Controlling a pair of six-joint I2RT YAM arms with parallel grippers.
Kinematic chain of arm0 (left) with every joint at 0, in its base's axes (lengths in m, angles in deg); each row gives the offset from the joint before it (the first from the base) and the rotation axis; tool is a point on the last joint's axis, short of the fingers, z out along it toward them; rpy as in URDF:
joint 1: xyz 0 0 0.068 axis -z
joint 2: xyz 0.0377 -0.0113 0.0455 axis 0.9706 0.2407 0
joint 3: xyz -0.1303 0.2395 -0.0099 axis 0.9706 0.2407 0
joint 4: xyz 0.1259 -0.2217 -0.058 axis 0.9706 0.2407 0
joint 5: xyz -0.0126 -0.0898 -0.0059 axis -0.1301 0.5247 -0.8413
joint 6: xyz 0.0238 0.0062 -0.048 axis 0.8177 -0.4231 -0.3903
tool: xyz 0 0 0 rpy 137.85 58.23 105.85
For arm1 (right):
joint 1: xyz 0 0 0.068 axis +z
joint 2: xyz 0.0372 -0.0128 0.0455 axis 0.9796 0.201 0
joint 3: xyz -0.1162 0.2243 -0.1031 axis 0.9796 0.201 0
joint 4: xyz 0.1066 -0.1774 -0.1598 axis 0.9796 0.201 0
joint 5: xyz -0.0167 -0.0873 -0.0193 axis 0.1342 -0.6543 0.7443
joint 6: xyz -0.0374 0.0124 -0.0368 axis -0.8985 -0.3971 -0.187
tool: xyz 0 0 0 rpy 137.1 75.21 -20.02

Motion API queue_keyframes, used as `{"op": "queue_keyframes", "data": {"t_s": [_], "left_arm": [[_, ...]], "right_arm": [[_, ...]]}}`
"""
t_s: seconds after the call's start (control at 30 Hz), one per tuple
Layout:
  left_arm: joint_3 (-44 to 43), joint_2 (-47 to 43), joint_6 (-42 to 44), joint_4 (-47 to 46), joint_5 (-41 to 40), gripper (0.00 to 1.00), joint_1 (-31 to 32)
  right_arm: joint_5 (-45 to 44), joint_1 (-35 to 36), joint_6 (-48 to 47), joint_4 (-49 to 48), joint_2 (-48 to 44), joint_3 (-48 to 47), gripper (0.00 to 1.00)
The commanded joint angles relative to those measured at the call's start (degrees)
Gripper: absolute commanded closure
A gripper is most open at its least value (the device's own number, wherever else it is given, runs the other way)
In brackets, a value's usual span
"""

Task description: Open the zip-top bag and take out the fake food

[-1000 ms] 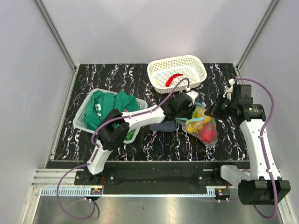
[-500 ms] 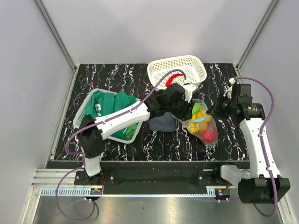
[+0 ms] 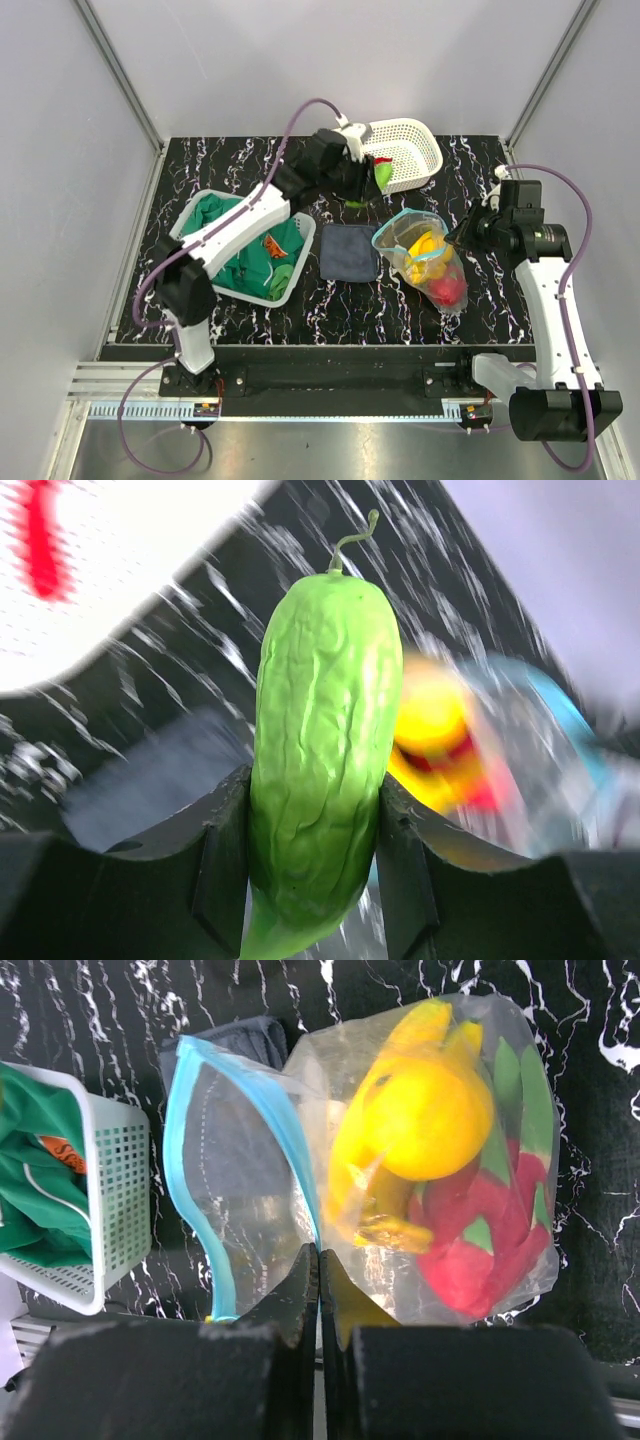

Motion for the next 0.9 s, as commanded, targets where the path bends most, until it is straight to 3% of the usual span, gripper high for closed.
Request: {"op": "queue_keyframes", "data": {"t_s": [0.0, 0.2, 0.33, 0.43, 0.47, 0.5, 0.67, 0.77, 0.87], "left_arm": [[-7.9, 7.7, -5.1, -8.0, -2.5, 1.00, -5.5], [-18.0, 20.8, -5.8, -14.7, -4.9, 0.99, -10.4], [-19.9, 25.6, -5.8, -20.6, -8.2, 0.87, -11.7], [-22.3, 28.2, -5.2, -21.4, -11.4, 0.66, -12.4], [-23.1, 28.9, -5.0, -21.6, -11.6, 0.53, -12.5], [-23.6, 29.1, -4.6, -21.6, -11.6, 0.46, -12.9], [-22.7, 26.8, -2.8, -19.9, -10.3, 0.19, -13.1], [-20.0, 23.1, -3.0, -17.7, -8.5, 0.20, -13.0], [-14.2, 17.7, -5.1, -16.2, -2.8, 0.40, -12.6]], "right_arm": [[-1.3, 0.0, -0.5, 0.7, -3.5, -4.2, 1.00], [-2.1, 0.0, -1.2, 2.1, -4.7, -4.8, 1.00], [-2.0, 0.0, -1.6, 2.3, -4.2, -5.0, 1.00], [-1.6, 0.0, -1.6, 2.2, -4.0, -5.0, 1.00], [-1.6, 0.0, -1.6, 2.2, -4.0, -5.0, 1.00], [-1.6, 0.0, -1.6, 2.3, -3.9, -5.0, 1.00], [-1.3, 0.0, -1.5, 2.3, -3.3, -4.2, 1.00], [-0.7, 0.0, -1.4, 2.1, -2.7, -3.7, 1.00], [-0.3, 0.0, -1.1, 1.6, -2.6, -3.6, 1.00]]}}
